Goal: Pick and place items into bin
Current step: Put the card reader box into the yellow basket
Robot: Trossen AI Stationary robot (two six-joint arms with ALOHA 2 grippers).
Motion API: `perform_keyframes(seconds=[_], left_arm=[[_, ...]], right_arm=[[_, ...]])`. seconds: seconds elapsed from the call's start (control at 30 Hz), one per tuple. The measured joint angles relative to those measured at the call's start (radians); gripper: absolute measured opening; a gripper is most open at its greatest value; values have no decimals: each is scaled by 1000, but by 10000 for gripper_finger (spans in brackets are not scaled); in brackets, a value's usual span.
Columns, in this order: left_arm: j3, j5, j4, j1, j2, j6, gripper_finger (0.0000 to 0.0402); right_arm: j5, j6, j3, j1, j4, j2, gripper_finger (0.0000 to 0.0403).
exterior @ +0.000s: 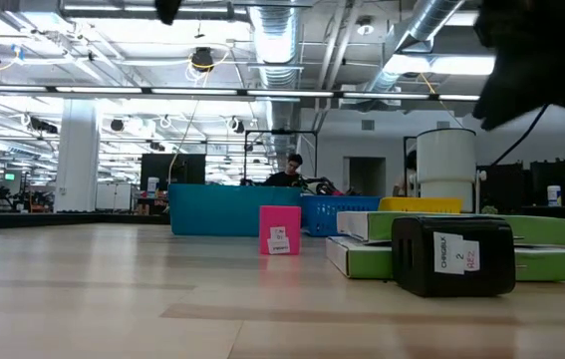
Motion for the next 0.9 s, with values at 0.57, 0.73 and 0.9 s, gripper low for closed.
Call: perform_keyframes(seconds=[0.57, 0.73, 0.9], left_arm=[[-400, -32, 230, -18, -366, -90, 130], [-400, -32, 236, -18, -365, -79, 130], [-400, -33, 236, -18, -364, -77, 130]], right_arm=[[84, 356, -280, 218, 560, 87, 113], [12, 375, -280, 213, 566, 129, 113], [-18, 430, -280, 179, 578, 151, 131]])
